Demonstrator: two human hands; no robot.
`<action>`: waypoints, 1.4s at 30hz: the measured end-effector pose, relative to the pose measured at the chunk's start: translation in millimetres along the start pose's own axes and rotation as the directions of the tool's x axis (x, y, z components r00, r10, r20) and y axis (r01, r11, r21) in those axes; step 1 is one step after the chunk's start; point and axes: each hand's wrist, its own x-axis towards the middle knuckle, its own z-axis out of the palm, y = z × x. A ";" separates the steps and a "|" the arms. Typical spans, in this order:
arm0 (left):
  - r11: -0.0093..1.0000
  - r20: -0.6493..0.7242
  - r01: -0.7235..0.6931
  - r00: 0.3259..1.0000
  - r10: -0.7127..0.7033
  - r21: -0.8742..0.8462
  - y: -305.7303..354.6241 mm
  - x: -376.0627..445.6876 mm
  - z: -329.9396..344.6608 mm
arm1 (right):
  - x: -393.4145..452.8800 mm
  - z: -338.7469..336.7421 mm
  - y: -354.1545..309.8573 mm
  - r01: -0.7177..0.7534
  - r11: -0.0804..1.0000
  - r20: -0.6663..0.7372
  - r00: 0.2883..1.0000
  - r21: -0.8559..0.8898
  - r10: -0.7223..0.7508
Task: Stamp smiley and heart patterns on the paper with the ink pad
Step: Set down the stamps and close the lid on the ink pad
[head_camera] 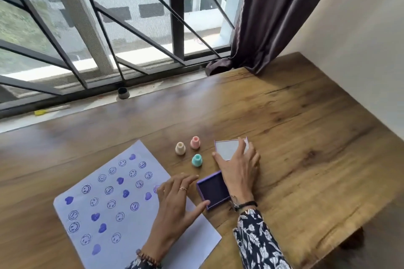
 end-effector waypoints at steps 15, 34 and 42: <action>0.873 0.014 -0.039 0.999 0.052 -0.486 48.2 15.0 -26.9 | -70.8 -77.7 7.8 -0.683 -0.178 0.625 0.724 0.709 -0.292; 0.982 -0.161 -0.031 0.987 0.000 -0.188 37.0 -14.2 -0.1 | -103.7 -43.8 16.2 0.130 0.964 0.020 0.990 0.234 -0.138; 0.973 0.027 0.084 0.996 -0.081 -0.214 10.3 -10.2 6.4 | -102.0 -22.5 26.8 0.055 0.982 0.068 0.995 0.182 -0.068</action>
